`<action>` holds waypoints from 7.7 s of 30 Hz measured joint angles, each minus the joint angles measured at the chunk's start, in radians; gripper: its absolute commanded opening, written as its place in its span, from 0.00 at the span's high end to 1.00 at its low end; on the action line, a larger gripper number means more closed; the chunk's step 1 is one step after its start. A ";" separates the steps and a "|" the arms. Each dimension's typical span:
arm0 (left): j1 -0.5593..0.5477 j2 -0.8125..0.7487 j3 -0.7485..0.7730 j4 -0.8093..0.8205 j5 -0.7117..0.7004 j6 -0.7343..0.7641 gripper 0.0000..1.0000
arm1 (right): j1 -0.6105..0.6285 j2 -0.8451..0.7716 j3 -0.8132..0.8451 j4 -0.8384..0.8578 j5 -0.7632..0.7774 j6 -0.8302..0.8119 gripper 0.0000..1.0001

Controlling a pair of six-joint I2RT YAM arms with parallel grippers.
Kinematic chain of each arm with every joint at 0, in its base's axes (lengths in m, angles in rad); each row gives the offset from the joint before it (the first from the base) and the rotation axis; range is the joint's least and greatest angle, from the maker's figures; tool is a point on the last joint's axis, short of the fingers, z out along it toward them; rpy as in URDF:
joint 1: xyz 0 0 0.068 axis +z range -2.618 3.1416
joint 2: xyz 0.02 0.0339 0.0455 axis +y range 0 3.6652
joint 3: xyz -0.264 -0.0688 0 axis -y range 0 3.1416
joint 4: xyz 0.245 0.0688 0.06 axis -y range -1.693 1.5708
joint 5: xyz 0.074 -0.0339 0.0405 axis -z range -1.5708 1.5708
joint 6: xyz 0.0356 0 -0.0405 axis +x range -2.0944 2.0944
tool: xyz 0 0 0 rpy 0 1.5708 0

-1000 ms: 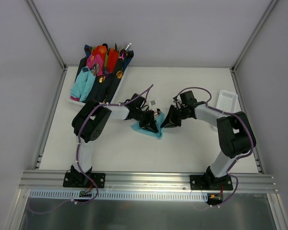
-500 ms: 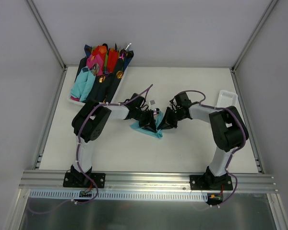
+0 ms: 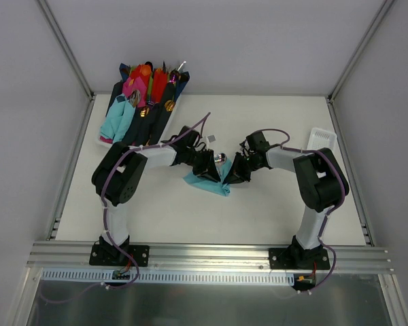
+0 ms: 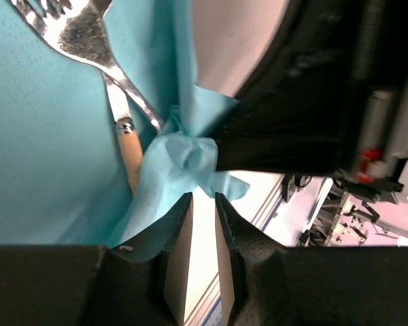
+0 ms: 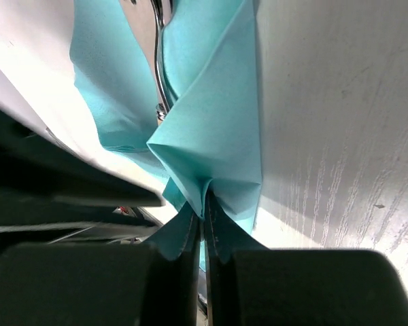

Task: Place the utensils on the paper napkin and roll it up

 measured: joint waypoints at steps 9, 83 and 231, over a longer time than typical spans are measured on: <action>0.064 -0.088 -0.037 -0.043 0.021 0.060 0.80 | 0.000 0.001 0.000 0.000 0.002 0.000 0.96; 0.232 -0.177 -0.154 -0.098 0.023 0.123 0.81 | 0.083 0.096 0.125 0.176 -0.078 0.209 0.36; 0.201 -0.010 -0.132 0.101 -0.062 -0.052 0.90 | 0.161 0.208 0.359 -0.175 0.173 0.036 1.00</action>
